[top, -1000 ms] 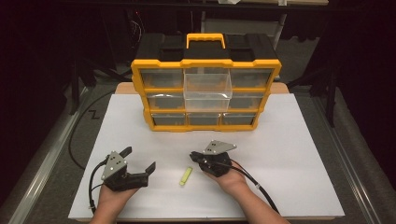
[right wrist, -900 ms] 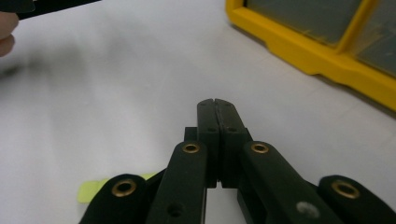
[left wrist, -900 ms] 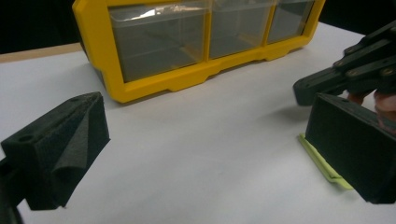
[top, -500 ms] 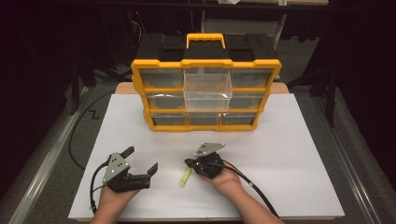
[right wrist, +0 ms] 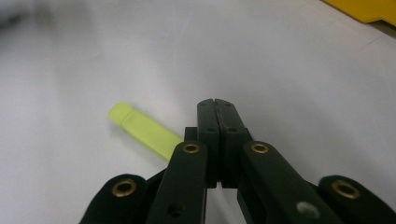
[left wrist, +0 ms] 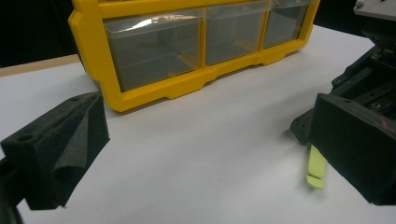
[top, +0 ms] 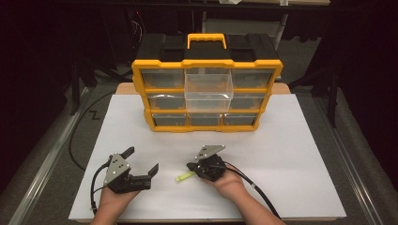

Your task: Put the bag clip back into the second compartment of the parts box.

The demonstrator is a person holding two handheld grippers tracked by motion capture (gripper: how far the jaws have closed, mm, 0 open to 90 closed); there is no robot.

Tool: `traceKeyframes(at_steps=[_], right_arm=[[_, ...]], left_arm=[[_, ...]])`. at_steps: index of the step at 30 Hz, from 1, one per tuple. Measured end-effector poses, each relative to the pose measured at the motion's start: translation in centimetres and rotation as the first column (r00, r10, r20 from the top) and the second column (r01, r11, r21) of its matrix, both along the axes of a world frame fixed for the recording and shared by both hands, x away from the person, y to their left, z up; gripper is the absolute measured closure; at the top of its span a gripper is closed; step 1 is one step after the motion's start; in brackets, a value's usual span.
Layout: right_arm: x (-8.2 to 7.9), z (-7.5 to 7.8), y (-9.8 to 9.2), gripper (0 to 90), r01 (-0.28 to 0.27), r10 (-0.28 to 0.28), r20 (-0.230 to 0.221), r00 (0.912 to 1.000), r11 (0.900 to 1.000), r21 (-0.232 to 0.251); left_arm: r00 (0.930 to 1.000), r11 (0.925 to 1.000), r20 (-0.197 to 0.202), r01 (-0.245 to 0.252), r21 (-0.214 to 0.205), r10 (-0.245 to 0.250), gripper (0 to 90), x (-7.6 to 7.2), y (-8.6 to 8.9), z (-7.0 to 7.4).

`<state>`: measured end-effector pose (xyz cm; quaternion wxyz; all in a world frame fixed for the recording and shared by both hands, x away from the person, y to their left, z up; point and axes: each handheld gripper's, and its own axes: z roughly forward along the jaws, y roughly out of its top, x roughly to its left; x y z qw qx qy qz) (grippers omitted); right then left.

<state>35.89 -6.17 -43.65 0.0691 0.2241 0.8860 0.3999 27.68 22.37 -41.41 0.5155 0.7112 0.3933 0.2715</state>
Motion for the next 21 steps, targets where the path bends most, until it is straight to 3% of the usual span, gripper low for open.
traceKeyframes(at_steps=[16,21], right_arm=[[-1.9,0.1,-1.6,90.0,0.000,0.000,0.009,1.0000,0.9998,-0.021],[-1.8,0.8,-2.1,89.3,0.024,-0.024,0.022,0.9995,0.9997,0.009]], left_arm=[[1.0000,0.9998,0.000,0.002,-0.018,-0.002,0.4,-0.1,0.1,0.1],[1.0000,0.9999,-0.005,0.003,-0.013,-0.003,0.4,0.0,0.1,0.1]])
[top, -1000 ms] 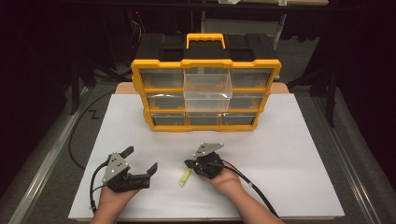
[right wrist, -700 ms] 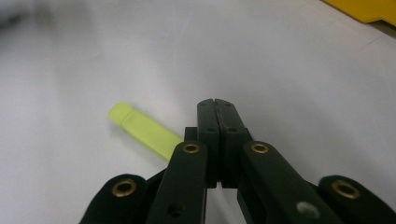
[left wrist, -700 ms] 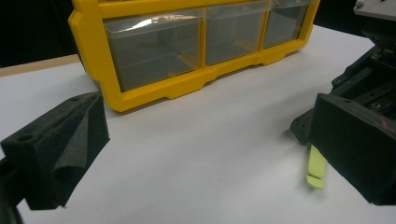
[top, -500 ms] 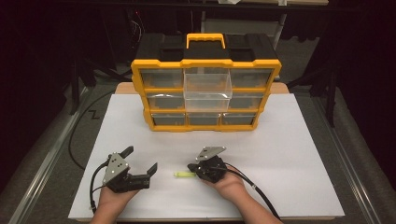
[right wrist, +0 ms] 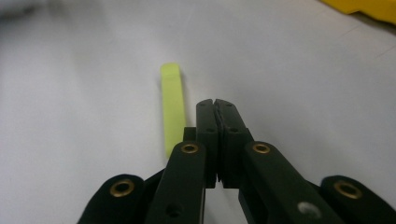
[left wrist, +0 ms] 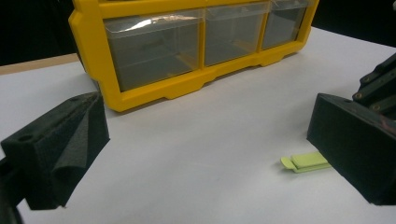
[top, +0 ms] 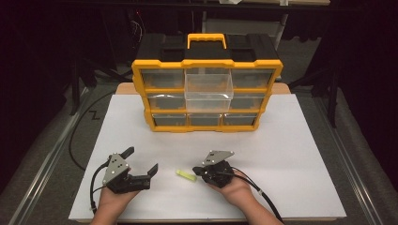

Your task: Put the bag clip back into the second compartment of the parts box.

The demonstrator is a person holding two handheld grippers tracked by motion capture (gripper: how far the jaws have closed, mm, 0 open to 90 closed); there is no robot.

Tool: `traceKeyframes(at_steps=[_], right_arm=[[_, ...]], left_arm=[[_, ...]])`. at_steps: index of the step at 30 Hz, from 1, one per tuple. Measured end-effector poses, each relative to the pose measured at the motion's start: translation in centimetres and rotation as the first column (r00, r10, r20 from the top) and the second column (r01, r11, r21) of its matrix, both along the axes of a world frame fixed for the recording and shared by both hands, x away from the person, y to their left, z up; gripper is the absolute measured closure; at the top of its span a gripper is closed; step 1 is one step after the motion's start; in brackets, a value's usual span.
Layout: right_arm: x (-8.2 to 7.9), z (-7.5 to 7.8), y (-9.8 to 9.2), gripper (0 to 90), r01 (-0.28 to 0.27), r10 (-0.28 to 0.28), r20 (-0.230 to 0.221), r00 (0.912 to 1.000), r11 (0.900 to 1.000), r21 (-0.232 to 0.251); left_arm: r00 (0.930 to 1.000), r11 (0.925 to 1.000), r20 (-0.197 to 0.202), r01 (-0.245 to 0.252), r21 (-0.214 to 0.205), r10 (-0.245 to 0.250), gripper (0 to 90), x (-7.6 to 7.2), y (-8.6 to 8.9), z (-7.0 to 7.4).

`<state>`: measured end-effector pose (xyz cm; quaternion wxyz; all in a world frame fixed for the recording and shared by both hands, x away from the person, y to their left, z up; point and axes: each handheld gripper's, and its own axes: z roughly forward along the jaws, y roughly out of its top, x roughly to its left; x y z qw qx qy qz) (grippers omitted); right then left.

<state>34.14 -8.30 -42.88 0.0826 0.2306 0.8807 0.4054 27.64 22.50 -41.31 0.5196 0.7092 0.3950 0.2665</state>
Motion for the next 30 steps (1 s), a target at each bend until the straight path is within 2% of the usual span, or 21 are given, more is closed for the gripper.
traceKeyframes(at_steps=[5,8,13,16,20,22,26,30], right_arm=[[0.4,0.5,-1.0,79.3,0.028,-0.028,-0.002,0.9996,0.9995,0.015],[1.0,0.6,-1.5,64.6,0.039,-0.038,-0.051,0.9980,0.9989,0.025],[1.1,0.8,-1.8,36.1,0.057,-0.054,-0.058,0.9969,0.9974,0.045],[1.1,0.9,-1.7,16.6,0.076,-0.075,-0.032,0.9967,0.9959,0.048],[1.2,0.9,-1.5,0.1,0.078,-0.076,-0.042,0.9962,0.9954,0.056],[1.2,0.9,-1.5,0.1,0.066,-0.064,-0.039,0.9972,0.9964,0.053],[1.2,1.0,-1.3,0.1,0.083,-0.081,-0.038,0.9960,0.9952,0.053],[0.9,1.0,-1.0,0.1,0.052,-0.051,-0.016,0.9986,0.9978,0.042]], left_arm=[[1.0000,1.0000,-0.001,-0.002,-0.002,0.002,0.4,0.0,0.0,0.0],[1.0000,1.0000,-0.006,0.002,0.002,-0.002,0.4,0.0,0.0,0.0],[1.0000,1.0000,-0.008,0.000,0.006,0.000,0.4,0.1,0.0,-0.1],[1.0000,1.0000,-0.009,-0.001,0.006,0.001,0.4,0.1,0.0,-0.1],[1.0000,1.0000,-0.007,0.000,0.005,0.000,0.4,0.1,0.0,0.0],[1.0000,1.0000,-0.006,0.000,0.005,0.000,0.4,0.0,0.0,0.0],[1.0000,1.0000,-0.005,-0.004,0.007,0.004,0.4,0.0,0.0,-0.1],[0.9998,0.9999,-0.012,-0.013,0.000,0.013,0.4,0.2,0.3,-0.2]])
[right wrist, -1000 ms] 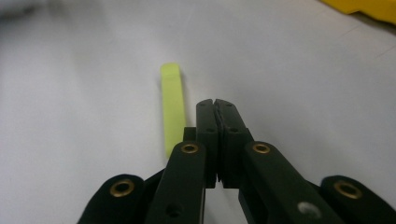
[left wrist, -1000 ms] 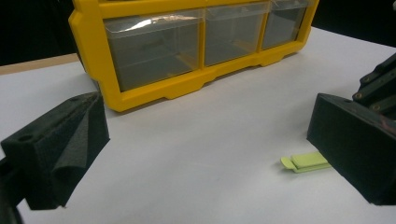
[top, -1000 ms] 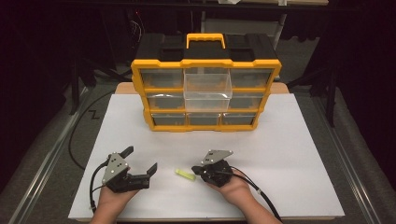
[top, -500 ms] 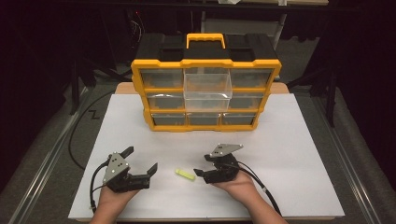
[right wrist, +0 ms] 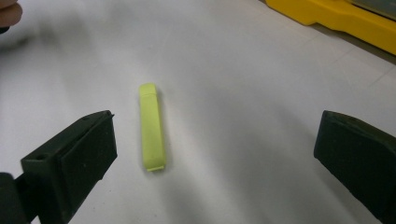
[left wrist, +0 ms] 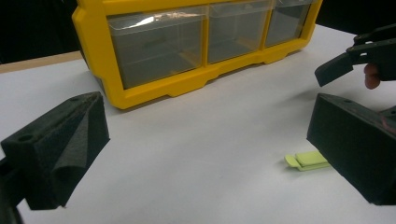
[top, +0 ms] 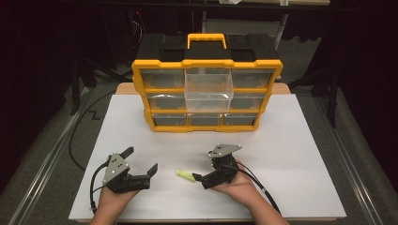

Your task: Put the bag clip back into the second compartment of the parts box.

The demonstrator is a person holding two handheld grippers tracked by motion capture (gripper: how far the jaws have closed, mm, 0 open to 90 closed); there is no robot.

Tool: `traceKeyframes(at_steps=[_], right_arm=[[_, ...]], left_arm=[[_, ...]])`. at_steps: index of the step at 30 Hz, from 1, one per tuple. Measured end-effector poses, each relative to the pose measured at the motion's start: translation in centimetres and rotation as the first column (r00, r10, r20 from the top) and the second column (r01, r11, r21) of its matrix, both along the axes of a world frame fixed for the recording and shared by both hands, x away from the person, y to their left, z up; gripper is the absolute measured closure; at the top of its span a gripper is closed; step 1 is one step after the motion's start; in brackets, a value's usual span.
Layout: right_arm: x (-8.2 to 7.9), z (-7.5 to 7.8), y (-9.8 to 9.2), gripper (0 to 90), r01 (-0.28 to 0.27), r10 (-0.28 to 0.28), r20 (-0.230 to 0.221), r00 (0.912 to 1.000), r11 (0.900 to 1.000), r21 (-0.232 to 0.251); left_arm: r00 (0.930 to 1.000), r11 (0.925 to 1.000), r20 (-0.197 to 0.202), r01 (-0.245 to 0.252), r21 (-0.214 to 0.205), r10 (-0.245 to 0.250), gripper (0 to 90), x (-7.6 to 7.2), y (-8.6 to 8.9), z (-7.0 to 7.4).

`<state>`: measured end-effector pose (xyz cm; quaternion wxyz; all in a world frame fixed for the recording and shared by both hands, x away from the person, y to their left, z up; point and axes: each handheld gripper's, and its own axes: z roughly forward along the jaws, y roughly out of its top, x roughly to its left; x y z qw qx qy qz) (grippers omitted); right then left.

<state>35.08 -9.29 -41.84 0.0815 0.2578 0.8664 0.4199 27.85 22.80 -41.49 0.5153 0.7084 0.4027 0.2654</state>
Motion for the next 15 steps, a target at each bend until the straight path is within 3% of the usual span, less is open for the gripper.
traceKeyframes(at_steps=[3,9,15], right_arm=[[-0.1,0.0,0.3,0.1,-0.016,0.016,0.003,0.9999,0.9999,-0.002],[-0.4,-0.2,1.4,0.2,-0.049,0.049,0.002,0.9988,0.9986,-0.017],[-0.7,0.1,2.6,4.9,-0.086,0.087,-0.036,0.9955,0.9951,0.049]], left_arm=[[0.9998,0.9998,-0.013,-0.013,-0.013,0.013,0.4,0.2,0.3,-0.1],[0.9999,0.9999,-0.004,-0.011,-0.013,0.011,0.4,0.2,0.3,-0.1],[0.9999,0.9999,-0.004,-0.009,-0.011,0.009,0.4,0.2,0.4,-0.1]])
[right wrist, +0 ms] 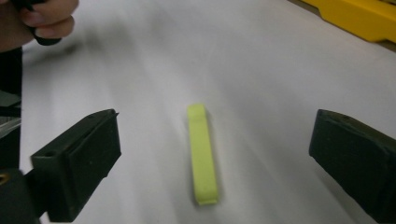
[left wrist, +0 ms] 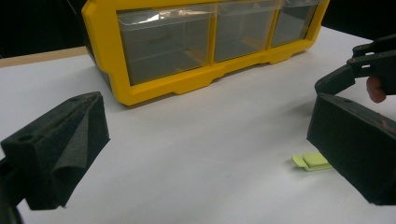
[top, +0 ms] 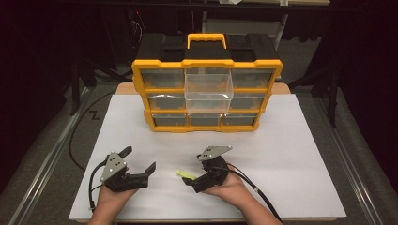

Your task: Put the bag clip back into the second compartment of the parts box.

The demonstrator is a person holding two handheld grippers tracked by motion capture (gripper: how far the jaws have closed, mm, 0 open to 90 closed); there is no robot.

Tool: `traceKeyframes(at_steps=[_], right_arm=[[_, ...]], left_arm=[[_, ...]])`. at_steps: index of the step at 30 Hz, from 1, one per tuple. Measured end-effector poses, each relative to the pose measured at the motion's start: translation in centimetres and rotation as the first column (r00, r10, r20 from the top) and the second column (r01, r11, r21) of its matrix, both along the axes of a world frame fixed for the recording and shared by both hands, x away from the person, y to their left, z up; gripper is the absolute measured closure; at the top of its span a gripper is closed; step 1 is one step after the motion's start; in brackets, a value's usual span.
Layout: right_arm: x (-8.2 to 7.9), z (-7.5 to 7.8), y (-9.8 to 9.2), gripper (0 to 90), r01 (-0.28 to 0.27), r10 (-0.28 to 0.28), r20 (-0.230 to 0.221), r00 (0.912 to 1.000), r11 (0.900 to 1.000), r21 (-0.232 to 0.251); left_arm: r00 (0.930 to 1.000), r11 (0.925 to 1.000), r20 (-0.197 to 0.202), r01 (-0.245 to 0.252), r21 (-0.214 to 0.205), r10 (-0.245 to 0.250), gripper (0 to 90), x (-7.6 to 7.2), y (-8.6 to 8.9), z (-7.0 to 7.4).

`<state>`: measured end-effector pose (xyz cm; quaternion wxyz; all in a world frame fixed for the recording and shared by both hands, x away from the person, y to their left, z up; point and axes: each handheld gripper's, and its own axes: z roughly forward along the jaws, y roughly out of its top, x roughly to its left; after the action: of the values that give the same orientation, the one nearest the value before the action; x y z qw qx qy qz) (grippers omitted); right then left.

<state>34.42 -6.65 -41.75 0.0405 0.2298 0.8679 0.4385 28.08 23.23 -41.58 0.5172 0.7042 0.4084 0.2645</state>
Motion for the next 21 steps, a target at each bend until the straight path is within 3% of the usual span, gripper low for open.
traceKeyframes(at_steps=[7,12,21], right_arm=[[-0.2,-0.3,0.8,16.1,-0.013,0.013,0.008,0.9999,0.9996,-0.026],[0.1,-1.0,1.0,34.5,-0.032,0.030,-0.023,0.9993,0.9981,-0.053],[-0.4,-1.6,1.4,66.0,-0.060,0.058,-0.023,0.9981,0.9901,-0.127]], left_arm=[[1.0000,1.0000,-0.006,-0.003,-0.003,0.003,0.4,0.0,0.1,0.0],[1.0000,1.0000,-0.003,0.009,0.000,-0.009,0.4,0.0,0.0,0.1],[0.9999,0.9999,0.001,0.016,-0.001,-0.016,0.4,-0.1,0.0,0.2]])
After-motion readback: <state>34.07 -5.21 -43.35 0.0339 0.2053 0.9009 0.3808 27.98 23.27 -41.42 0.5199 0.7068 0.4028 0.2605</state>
